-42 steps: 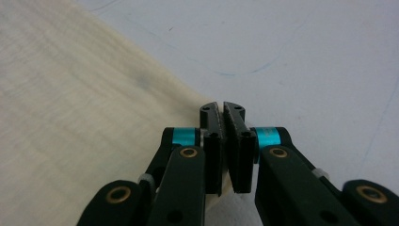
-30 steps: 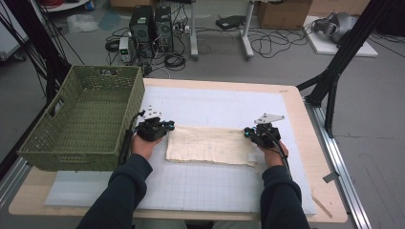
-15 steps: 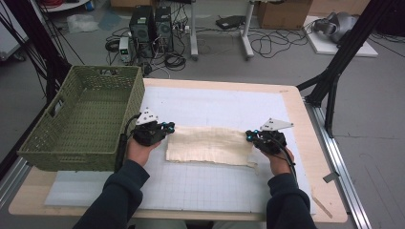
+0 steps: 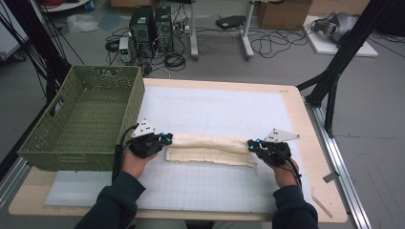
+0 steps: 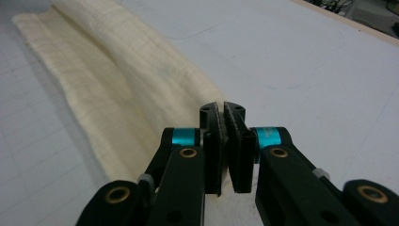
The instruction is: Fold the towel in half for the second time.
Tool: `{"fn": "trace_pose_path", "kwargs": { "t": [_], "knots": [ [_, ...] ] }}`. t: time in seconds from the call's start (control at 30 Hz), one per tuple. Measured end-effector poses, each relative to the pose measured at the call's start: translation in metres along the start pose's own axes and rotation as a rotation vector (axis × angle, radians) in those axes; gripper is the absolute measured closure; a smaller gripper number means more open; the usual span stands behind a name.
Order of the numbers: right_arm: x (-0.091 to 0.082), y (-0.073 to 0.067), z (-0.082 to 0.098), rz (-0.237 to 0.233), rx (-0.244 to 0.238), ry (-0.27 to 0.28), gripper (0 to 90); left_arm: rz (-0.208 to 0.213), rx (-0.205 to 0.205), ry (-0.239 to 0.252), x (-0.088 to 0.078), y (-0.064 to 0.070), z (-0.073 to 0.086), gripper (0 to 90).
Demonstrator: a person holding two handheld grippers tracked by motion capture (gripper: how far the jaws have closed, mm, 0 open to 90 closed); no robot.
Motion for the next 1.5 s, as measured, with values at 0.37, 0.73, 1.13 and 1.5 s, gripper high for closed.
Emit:
{"fn": "trace_pose_path", "kwargs": {
  "t": [0.37,0.73,1.13,1.5],
  "knots": [
    [-0.007,-0.011,0.015,-0.034,-0.004,-0.007,86.2,0.009,0.014,-0.045,-0.001,0.008,0.019,85.6],
    [-0.010,-0.018,0.024,-0.054,-0.027,-0.043,86.2,0.031,0.000,-0.099,-0.006,0.012,0.029,85.6],
    [-0.012,-0.024,0.025,-0.047,-0.049,-0.078,85.4,0.013,-0.039,0.009,-0.015,0.015,0.003,56.5],
    [-0.022,-0.019,0.008,0.019,0.059,0.026,51.7,0.005,-0.034,-0.095,0.017,0.014,0.012,72.9]
  ]
}}
Point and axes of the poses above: each handheld gripper's, and its own axes: x roughly forward along the jaws, z roughly out of its underside, y roughly to its right, the point moved 2 cm from there along x, roughly forward along the jaws, and after that the axes turned 4 degrees about z, right-handed, at the moved point
